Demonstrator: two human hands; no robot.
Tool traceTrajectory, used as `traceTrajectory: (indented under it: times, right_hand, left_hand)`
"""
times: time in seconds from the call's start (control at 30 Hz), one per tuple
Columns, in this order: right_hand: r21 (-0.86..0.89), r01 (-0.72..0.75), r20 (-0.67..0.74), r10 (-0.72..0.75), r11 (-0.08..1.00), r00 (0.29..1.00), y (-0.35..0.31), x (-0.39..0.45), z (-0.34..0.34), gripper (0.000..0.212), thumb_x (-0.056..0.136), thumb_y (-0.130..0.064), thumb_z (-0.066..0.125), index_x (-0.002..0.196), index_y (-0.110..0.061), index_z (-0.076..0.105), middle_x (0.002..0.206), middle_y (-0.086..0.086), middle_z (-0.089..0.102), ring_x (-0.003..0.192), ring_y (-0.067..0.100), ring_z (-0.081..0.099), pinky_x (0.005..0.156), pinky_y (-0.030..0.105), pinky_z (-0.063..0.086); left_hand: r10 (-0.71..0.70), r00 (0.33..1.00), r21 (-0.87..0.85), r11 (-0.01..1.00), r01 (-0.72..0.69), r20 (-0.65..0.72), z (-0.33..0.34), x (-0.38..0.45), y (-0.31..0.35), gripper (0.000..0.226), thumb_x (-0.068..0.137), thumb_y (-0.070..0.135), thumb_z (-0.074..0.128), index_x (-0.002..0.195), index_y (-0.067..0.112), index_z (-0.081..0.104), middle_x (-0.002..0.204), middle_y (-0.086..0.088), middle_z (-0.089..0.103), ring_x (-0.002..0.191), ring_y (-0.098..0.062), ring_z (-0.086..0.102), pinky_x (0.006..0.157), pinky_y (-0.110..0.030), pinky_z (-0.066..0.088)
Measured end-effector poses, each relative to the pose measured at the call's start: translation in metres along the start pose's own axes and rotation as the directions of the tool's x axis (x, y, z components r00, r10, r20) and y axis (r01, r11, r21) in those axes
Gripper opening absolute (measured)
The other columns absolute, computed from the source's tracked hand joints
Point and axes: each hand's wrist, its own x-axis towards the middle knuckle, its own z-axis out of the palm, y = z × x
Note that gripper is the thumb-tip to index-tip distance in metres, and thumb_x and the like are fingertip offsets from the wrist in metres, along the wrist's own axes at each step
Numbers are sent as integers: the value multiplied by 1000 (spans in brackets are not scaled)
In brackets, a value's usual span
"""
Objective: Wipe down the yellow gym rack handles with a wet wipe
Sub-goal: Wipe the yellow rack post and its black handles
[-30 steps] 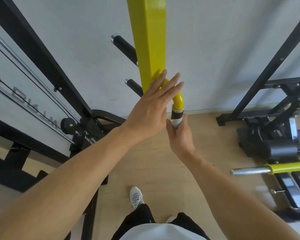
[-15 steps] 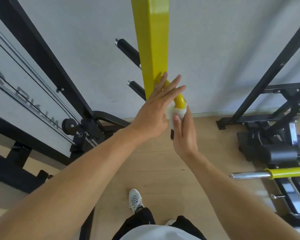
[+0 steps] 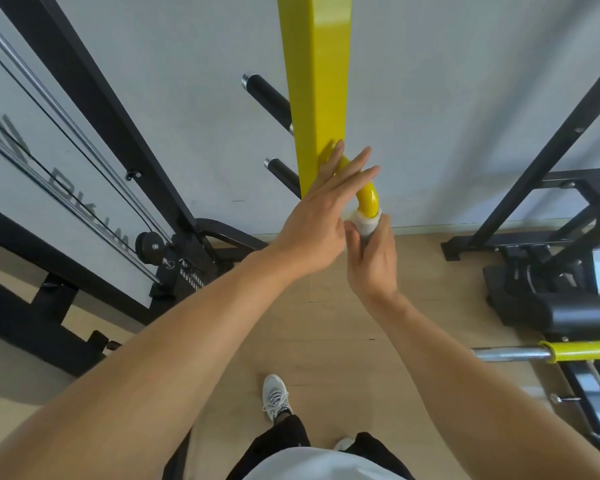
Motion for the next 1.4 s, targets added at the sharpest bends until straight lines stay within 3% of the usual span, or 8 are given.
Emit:
traceTrajectory:
  times: [0.13, 0.47, 0.67, 0.77, 0.93, 1.03, 1.17, 1.4]
  right_hand:
    - [-194, -178, 156, 209, 965, 965, 41, -32, 4, 23, 100, -42, 49, 104, -20, 44, 88, 4, 59, 81, 28, 55, 71, 49, 51]
    - [31, -25, 120, 21, 999, 993, -10, 9, -10, 17, 98, -43, 47, 93, -31, 37, 65, 10, 53, 58, 31, 52, 52, 38, 41]
    - [-152, -236, 303, 272, 960, 913, 41, -22, -8, 20, 99, -39, 54, 100, -20, 46, 68, 5, 55, 60, 24, 52, 58, 50, 48]
    - [-29, -205, 316, 204, 978, 927, 20, -8, -14, 15, 101, -31, 53, 99, -18, 47, 66, 10, 50, 57, 18, 43, 53, 38, 40]
    - [88, -24, 220, 4, 996, 975, -17, 16, -26, 31, 100, -37, 49, 100, -7, 47, 72, 24, 55, 60, 33, 51, 55, 40, 42]
    - [-62, -63, 266, 78, 996, 961, 20, 0, -20, 27, 98, -46, 48, 102, -19, 46, 72, 12, 58, 64, 31, 57, 57, 48, 49]
    - [-221, -182, 366, 255, 958, 895, 54, -24, -13, 31, 98, -51, 50, 106, -22, 47, 77, 5, 61, 70, 25, 59, 65, 48, 52]
    - [49, 14, 244, -25, 999, 969, 3, 20, -18, 38, 99, -45, 44, 100, -7, 48, 75, 14, 55, 65, 28, 54, 56, 36, 43]
  left_hand:
    - [-11, 1000, 14, 1000, 11, 2, 1, 1, -1, 86, 84, -24, 48, 155, 23, 35, 168, 8, 17, 157, -15, -4, 109, -8, 19]
    - [2, 1000, -49, 999, -3, -17, 2, -4, -3, 76, 87, -20, 46, 154, 16, 38, 167, 2, 22, 157, -18, -1, 121, -21, 17]
    - [-12, 1000, -4, 1000, 11, -7, 1, 2, -3, 84, 85, -25, 44, 156, 18, 33, 168, 4, 21, 157, -18, -1, 111, -1, 10]
    - [2, 1000, -10, 1000, -2, -5, -1, 1, -5, 85, 84, -26, 42, 156, 17, 33, 168, 4, 21, 157, -19, -1, 112, -1, 9]
    - [13, 1000, -58, 998, -13, -2, 1, -6, 2, 76, 88, -19, 44, 156, 12, 34, 168, -1, 22, 157, -22, -1, 120, -15, 12]
    - [-6, 1000, -50, 999, 5, -18, 3, -5, 5, 80, 85, -24, 43, 155, 12, 34, 167, -1, 22, 157, -23, 0, 112, -1, 10]
    - [-15, 1000, -39, 999, 14, -26, 3, -1, 4, 82, 83, -26, 43, 155, 11, 35, 167, -2, 24, 157, -25, 2, 111, 1, 10]
    - [-18, 1000, -81, 997, 16, -23, 0, -4, -1, 82, 80, -27, 40, 154, 8, 36, 166, -7, 24, 157, -29, 1, 116, -8, 11]
